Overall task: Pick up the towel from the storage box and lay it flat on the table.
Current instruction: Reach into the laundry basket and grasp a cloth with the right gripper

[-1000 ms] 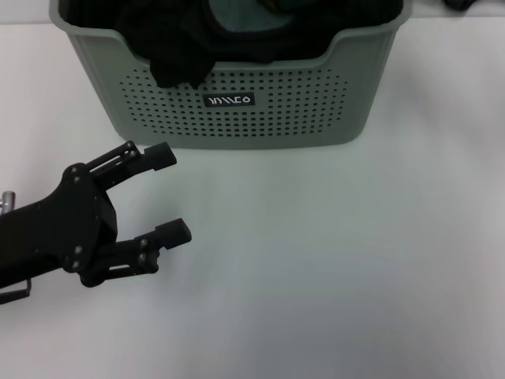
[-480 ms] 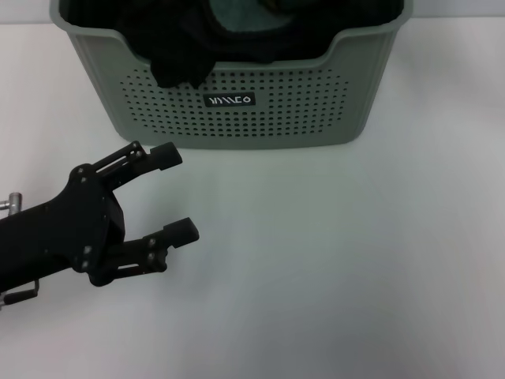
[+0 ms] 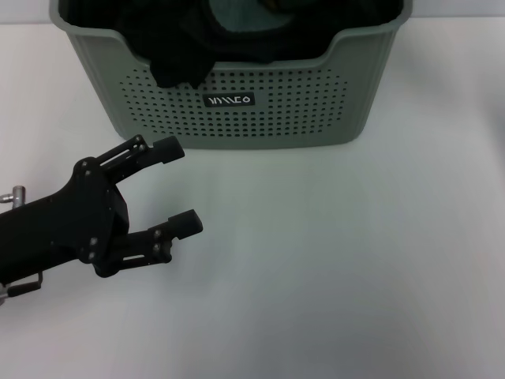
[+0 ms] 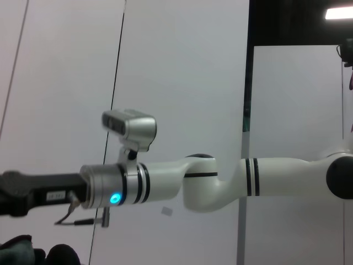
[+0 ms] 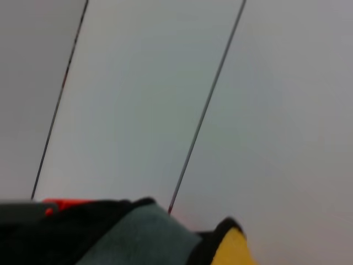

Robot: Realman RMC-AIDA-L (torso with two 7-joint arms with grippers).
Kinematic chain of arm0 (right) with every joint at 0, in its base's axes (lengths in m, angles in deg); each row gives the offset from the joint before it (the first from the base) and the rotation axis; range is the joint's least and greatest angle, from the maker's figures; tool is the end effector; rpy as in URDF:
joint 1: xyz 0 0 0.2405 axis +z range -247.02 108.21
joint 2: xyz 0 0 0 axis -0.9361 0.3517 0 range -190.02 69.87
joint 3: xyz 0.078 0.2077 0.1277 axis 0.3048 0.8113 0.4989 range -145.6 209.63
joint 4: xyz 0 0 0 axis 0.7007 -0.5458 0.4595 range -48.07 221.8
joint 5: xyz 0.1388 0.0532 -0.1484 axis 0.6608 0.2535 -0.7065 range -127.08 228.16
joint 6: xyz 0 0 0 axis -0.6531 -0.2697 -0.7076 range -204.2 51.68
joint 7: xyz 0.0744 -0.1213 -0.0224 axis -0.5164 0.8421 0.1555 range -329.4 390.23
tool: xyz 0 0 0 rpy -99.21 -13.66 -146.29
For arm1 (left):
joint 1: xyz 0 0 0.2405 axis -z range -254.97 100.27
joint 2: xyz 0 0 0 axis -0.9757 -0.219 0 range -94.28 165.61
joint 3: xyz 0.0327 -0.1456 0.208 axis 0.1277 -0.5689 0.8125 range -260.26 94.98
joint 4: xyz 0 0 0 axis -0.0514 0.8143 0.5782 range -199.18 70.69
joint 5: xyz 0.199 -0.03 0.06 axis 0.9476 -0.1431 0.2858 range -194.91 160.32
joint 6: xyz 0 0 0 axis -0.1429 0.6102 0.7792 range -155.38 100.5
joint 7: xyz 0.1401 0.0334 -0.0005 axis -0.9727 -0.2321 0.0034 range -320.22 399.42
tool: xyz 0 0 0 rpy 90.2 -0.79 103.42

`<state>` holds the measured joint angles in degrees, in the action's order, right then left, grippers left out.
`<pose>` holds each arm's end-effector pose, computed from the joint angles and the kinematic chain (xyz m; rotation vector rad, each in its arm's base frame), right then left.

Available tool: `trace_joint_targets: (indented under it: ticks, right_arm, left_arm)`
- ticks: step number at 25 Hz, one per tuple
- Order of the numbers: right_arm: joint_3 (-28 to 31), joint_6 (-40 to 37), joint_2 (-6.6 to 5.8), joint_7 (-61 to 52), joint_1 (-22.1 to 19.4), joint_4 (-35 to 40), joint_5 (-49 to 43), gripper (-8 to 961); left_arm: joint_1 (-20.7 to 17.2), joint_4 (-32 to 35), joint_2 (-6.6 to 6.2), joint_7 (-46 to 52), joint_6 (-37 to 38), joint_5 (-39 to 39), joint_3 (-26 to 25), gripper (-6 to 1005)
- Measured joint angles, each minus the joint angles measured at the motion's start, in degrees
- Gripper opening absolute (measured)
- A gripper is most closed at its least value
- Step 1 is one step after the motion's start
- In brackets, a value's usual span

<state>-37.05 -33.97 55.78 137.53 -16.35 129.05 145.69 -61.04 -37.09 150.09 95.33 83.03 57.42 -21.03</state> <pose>0.0680 0.4882 0.0184 -2.3019 -0.0127 0.6155 -0.2647 0.2378 0.0236 -2.5530 -0.2265 -1.3982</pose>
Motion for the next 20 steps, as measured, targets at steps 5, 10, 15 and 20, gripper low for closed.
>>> trace_joint_targets:
  ticks: [5,10,15,20]
  right_arm:
    - [0.0,-1.5,-0.10,0.4,2.4,-5.7,-0.2,590]
    - [-0.2,-2.0,0.11,0.8,2.8,-6.3,-0.4,561]
    - [0.7,-2.4,0.28,1.1,1.5,-5.9,1.9,406]
    - [1.2,-3.3,0.21,1.6,0.1,-5.5,4.9,211]
  left_arm:
    - [0.0,0.0,0.01,-0.6,0.0,-0.1,0.0,882]
    - [-0.1,0.0,0.05,-0.7,0.0,-0.3,0.0,882]
    - [-0.4,0.0,0.14,-0.7,0.0,-0.5,0.0,882]
    - [-0.6,0.0,0.34,-0.7,0.2,-0.5,-0.1,882]
